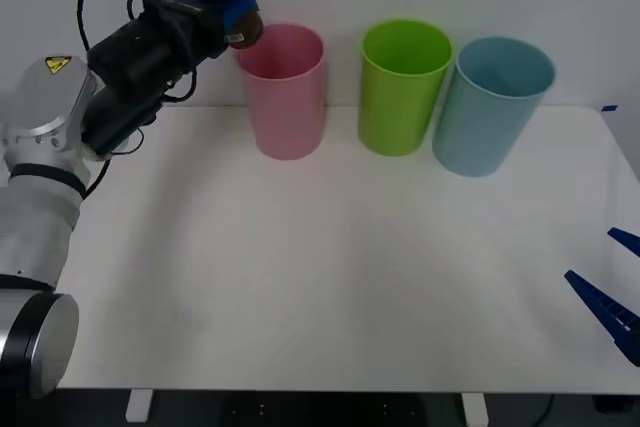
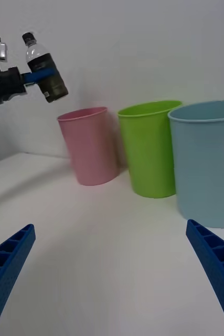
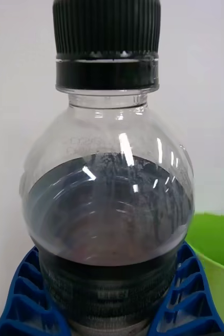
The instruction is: Grasp the object on the table and drop it into the matching bin: aluminum can to the light blue bin, PET bottle to the pink bin.
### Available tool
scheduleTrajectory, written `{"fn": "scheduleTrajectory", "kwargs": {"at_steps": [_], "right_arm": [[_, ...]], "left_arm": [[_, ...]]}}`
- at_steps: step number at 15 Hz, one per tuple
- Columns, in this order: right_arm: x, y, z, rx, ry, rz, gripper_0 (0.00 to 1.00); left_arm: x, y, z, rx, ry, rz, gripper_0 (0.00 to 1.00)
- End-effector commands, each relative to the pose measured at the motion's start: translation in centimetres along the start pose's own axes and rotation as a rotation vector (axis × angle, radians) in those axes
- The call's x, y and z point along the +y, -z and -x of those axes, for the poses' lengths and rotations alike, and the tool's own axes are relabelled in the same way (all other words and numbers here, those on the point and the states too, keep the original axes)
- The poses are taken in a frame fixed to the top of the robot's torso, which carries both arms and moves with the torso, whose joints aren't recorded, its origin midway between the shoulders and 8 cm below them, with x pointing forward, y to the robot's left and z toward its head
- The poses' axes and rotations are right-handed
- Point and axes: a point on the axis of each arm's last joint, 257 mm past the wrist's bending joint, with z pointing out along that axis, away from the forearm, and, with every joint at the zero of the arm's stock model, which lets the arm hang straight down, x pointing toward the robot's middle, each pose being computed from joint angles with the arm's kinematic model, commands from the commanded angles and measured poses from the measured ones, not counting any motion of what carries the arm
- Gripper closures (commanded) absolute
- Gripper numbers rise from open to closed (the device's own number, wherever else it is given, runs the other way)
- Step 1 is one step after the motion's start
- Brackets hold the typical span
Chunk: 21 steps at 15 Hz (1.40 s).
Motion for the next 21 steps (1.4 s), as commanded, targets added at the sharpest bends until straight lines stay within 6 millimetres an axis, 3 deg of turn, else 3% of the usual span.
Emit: {"fn": "scheduleTrajectory", "kwargs": {"at_steps": [1, 5, 9, 10, 12, 13, 14, 21], "right_arm": [[0.0, 0.0, 0.0, 0.0, 0.0, 0.0, 0.0], [0.0, 0.0, 0.0, 0.0, 0.0, 0.0, 0.0], [0.0, 0.0, 0.0, 0.0, 0.0, 0.0, 0.0], [0.0, 0.0, 0.0, 0.0, 0.0, 0.0, 0.0], [0.0, 0.0, 0.0, 0.0, 0.0, 0.0, 0.0], [0.0, 0.0, 0.0, 0.0, 0.0, 0.0, 0.0], [0.0, 0.0, 0.0, 0.0, 0.0, 0.0, 0.0], [0.0, 0.0, 0.0, 0.0, 0.0, 0.0, 0.0]], "left_arm": [[-0.4, -2.2, -0.7, 0.04, -0.039, 0.004, 1.0], [-1.8, -4.9, -0.8, 0.072, -0.067, 0.007, 1.0], [-2.9, -5.8, -0.8, 0.065, -0.061, 0.013, 0.99], [-3.1, -5.8, -1.0, 0.066, -0.06, 0.011, 0.95], [-3.1, -5.9, -0.8, 0.064, -0.063, 0.011, 0.73], [-3.1, -5.8, -0.9, 0.065, -0.063, 0.012, 0.04], [-3.1, -5.8, -1.0, 0.066, -0.06, 0.012, 0.0], [-3.2, -5.6, -0.6, 0.039, 0.002, 0.005, 0.0]]}}
